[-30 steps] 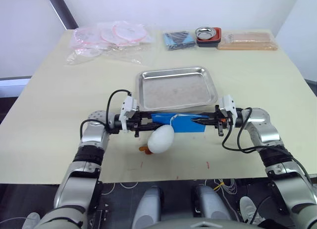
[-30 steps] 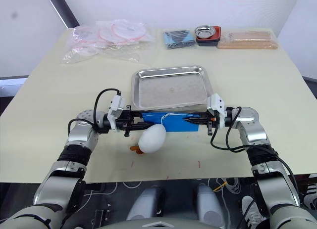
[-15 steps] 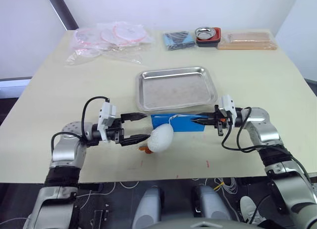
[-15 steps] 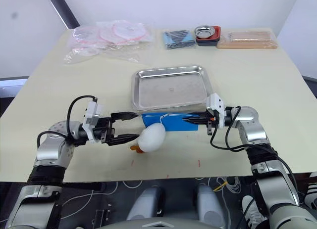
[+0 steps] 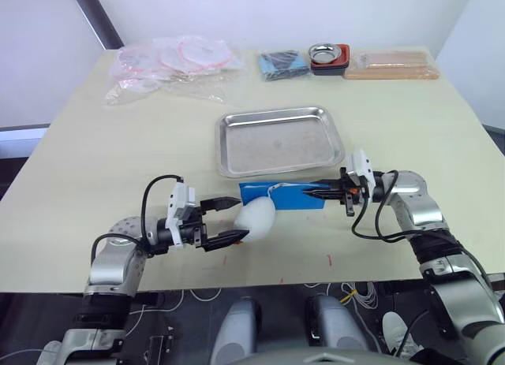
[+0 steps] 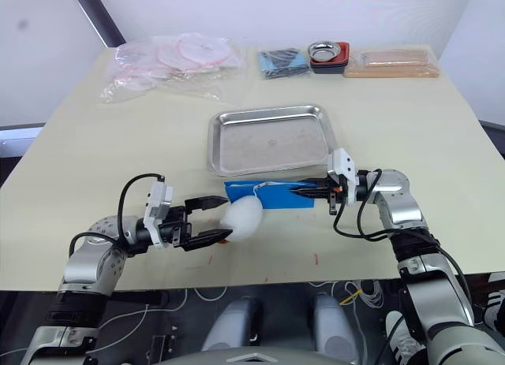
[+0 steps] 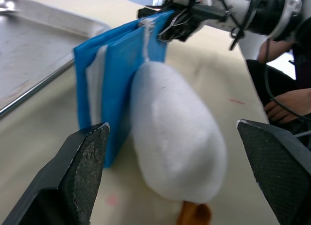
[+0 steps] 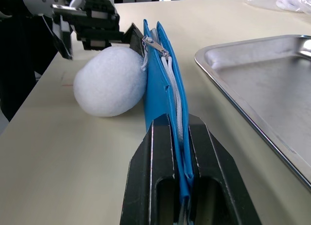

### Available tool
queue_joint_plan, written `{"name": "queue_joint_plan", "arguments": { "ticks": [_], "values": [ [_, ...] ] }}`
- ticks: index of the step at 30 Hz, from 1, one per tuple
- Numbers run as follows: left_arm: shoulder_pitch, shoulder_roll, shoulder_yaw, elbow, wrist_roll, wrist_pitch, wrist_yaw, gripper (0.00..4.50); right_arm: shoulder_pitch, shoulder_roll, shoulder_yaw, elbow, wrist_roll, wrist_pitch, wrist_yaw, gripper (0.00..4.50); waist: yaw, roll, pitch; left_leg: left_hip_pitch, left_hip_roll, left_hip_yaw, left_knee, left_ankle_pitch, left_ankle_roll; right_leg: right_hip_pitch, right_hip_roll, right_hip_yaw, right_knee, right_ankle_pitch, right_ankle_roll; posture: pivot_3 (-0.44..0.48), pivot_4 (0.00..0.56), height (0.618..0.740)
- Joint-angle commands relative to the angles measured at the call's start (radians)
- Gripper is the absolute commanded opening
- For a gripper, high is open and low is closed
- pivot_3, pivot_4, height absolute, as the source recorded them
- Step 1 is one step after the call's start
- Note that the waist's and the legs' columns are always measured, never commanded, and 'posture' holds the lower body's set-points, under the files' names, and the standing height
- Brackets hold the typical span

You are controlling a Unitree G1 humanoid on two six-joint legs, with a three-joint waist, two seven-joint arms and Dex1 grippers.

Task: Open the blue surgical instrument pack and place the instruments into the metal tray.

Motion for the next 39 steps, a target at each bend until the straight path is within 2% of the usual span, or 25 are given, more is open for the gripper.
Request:
{"name": "queue_joint_plan", "arguments": {
  "ticks": [1, 4, 5, 6, 8, 9, 12, 21, 32, 39],
  "values": [
    [0.005, -0.007, -0.002, -0.006, -0.022, -0.016, -0.026, 4.47, 0.001, 0.001, -0.001, -0.019, -0.004, -0.009, 0.001, 0.00, 0.000, 0.000, 0.000, 0.000, 0.000, 0.000, 0.000, 0.000, 0.000, 0.000, 0.000, 0.000, 0.000, 0.000, 0.000, 0.000, 0.150, 0.740],
    [0.005, -0.002, -0.002, 0.005, -0.021, -0.013, -0.040, 3.08, 0.002, 0.001, -0.002, -0.020, -0.005, -0.009, -0.001, 0.00, 0.000, 0.000, 0.000, 0.000, 0.000, 0.001, 0.000, 0.000, 0.000, 0.000, 0.000, 0.001, 0.000, 0.000, 0.000, 0.000, 0.150, 0.740],
    [0.005, -0.002, -0.002, 0.009, -0.019, -0.015, -0.043, 3.08, 0.002, 0.001, -0.002, -0.019, -0.004, -0.009, -0.001, 0.00, 0.000, 0.000, 0.000, 0.000, 0.000, 0.001, 0.000, 0.000, 0.000, 0.000, 0.000, 0.001, 0.000, 0.000, 0.000, 0.000, 0.150, 0.740],
    [0.006, -0.001, -0.001, 0.009, -0.019, -0.016, -0.045, 2.33, 0.004, 0.001, -0.002, -0.021, -0.005, -0.009, -0.002, 0.00, 0.000, 0.000, 0.000, 0.000, 0.000, 0.000, 0.000, 0.000, 0.000, 0.000, 0.000, 0.001, 0.000, 0.000, 0.000, 0.000, 0.150, 0.740],
    [0.005, 0.000, -0.001, 0.012, -0.019, -0.015, -0.050, 1.60, 0.005, 0.002, -0.003, -0.022, -0.004, -0.009, -0.004, 0.00, 0.000, 0.000, 0.000, 0.000, 0.000, 0.000, 0.000, 0.000, 0.000, 0.000, 0.000, 0.000, 0.000, 0.000, 0.000, 0.000, 0.150, 0.740],
    [0.004, 0.001, 0.000, 0.016, -0.018, -0.018, -0.054, 1.05, 0.007, 0.002, -0.003, -0.024, -0.004, -0.009, -0.005, 0.00, 0.000, 0.000, 0.000, 0.000, 0.000, 0.000, 0.000, 0.000, 0.000, 0.000, 0.000, 0.000, 0.000, 0.000, 0.000, 0.000, 0.150, 0.740],
    [0.002, 0.002, 0.000, 0.027, -0.013, -0.024, -0.061, 0.03, 0.009, 0.003, -0.003, -0.026, -0.003, -0.009, -0.007, 0.00, 0.000, 0.000, 0.000, 0.000, 0.000, 0.001, 0.000, 0.000, 0.000, 0.000, 0.000, 0.001, 0.000, 0.000, 0.000, 0.000, 0.150, 0.740],
    [-0.033, 0.036, 0.029, 0.089, 0.002, -0.086, -0.081, 0.03, 0.015, 0.002, -0.003, -0.029, -0.002, -0.009, -0.011, 0.00, 0.000, 0.000, 0.000, 0.000, 0.001, 0.001, 0.000, 0.000, 0.000, 0.000, 0.000, 0.000, 0.000, 0.000, 0.000, 0.000, 0.150, 0.740],
    [-0.054, 0.178, 0.149, 0.137, -0.042, -0.060, -0.099, 0.03, 0.020, 0.000, -0.007, -0.033, 0.003, -0.010, -0.012, 0.00, -0.001, 0.000, 0.000, 0.000, 0.001, 0.001, -0.001, 0.000, 0.000, -0.001, 0.001, 0.001, -0.001, 0.000, 0.000, 0.000, 0.150, 0.740],
    [-0.050, 0.230, 0.187, 0.177, -0.034, -0.074, -0.100, 0.03, 0.021, 0.005, -0.006, -0.030, 0.004, -0.013, -0.014, 0.00, 0.000, 0.000, 0.000, 0.000, 0.002, 0.001, -0.001, 0.000, 0.000, -0.001, 0.002, 0.001, -0.001, 0.000, 0.000, 0.000, 0.150, 0.740]
  ]
}}
